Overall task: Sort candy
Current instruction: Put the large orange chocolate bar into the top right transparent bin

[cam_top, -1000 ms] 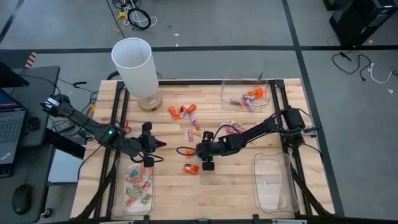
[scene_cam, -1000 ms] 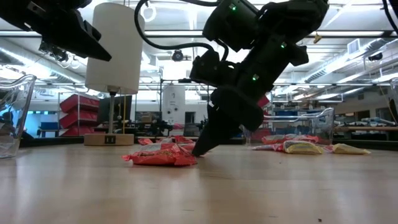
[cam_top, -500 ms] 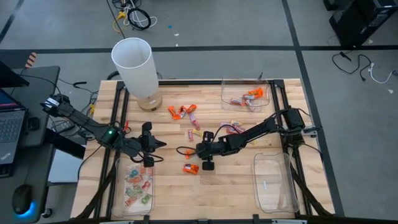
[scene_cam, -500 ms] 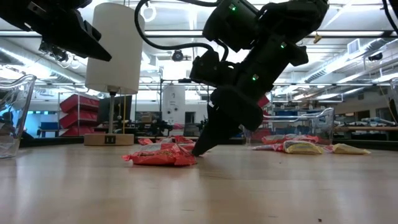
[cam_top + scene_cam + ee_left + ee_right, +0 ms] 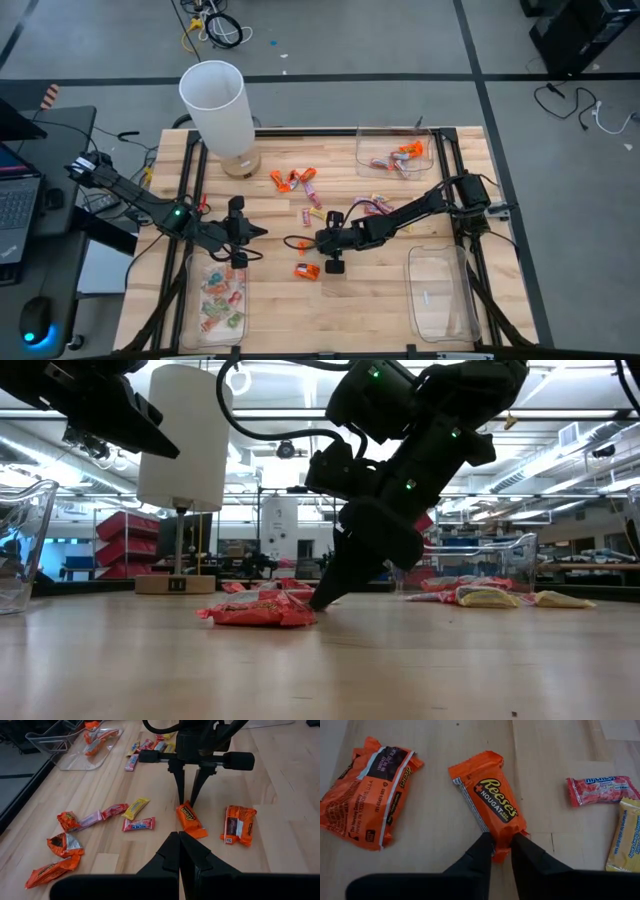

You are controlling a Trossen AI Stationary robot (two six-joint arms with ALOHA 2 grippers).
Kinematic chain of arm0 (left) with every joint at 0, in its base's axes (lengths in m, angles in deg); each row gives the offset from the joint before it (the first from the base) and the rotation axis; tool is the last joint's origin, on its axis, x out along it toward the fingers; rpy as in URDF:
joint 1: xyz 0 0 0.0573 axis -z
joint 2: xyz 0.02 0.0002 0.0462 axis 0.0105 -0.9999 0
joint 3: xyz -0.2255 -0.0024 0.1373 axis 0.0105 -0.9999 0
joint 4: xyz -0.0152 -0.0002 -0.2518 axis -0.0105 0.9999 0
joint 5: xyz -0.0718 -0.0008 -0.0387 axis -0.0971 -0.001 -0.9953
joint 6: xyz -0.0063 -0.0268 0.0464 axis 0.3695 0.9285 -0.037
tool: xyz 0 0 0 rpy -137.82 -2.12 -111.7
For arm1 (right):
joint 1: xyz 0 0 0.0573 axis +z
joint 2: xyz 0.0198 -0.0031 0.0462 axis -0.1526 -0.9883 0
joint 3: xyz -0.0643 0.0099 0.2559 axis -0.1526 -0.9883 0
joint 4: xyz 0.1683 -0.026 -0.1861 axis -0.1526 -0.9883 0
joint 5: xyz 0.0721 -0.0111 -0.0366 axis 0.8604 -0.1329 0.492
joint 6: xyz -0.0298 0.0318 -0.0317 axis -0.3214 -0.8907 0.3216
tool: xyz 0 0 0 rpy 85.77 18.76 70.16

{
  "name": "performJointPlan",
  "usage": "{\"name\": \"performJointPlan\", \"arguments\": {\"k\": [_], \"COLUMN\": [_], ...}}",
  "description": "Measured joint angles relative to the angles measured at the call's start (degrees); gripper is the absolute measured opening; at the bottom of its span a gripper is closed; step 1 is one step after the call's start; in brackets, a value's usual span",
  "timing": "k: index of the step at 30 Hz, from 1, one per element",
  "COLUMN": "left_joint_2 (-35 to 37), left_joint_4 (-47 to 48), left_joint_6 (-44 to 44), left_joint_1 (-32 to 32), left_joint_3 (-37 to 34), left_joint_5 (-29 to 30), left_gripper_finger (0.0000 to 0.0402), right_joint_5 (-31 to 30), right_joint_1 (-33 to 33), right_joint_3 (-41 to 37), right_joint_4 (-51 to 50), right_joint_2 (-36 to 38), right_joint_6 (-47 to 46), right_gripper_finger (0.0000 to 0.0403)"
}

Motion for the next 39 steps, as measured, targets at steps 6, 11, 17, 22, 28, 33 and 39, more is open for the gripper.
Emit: {"name": "performJointPlan", "arguments": {"k": [6, 11, 17, 22, 28, 33, 39], "left_joint_2": [0.0, 0.0, 0.0, 0.0, 0.0, 0.0, 0.0], "left_joint_4": [0.0, 0.0, 0.0, 0.0, 0.1, 0.3, 0.4], "left_joint_6": [0.0, -0.1, -0.2, -0.2, -0.2, -0.2, -0.2], "left_joint_1": [0.0, 0.0, 0.0, 0.0, 0.0, 0.0, 0.0], "left_joint_3": [0.0, 0.0, 0.0, 0.0, 0.0, 0.0, 0.0], "left_joint_5": [0.0, 0.0, 0.0, 0.0, 0.0, 0.0, 0.0], "left_gripper_finger": [0.0, 0.0, 0.0, 0.0, 0.0, 0.0, 0.0], "right_joint_5": [0.0, 0.0, 0.2, 0.3, 0.3, -0.2, -0.4], "right_joint_1": [0.0, 0.0, 0.0, 0.0, 0.0, 0.0, 0.0], "right_joint_3": [0.0, 0.0, 0.0, 0.0, 0.0, 0.0, 0.0], "right_joint_4": [0.0, -0.1, -0.1, -0.2, -2.7, -5.8, -7.8], "right_joint_2": [0.0, 0.0, 0.1, 0.2, 2.9, 7.4, 11.7], "right_joint_6": [0.0, 0.0, 0.0, 0.0, -0.2, -0.7, -3.3], "right_gripper_finger": [0.0045, 0.0027, 0.0002, 0.0002, 0.0, 0.0, 0.0]}}
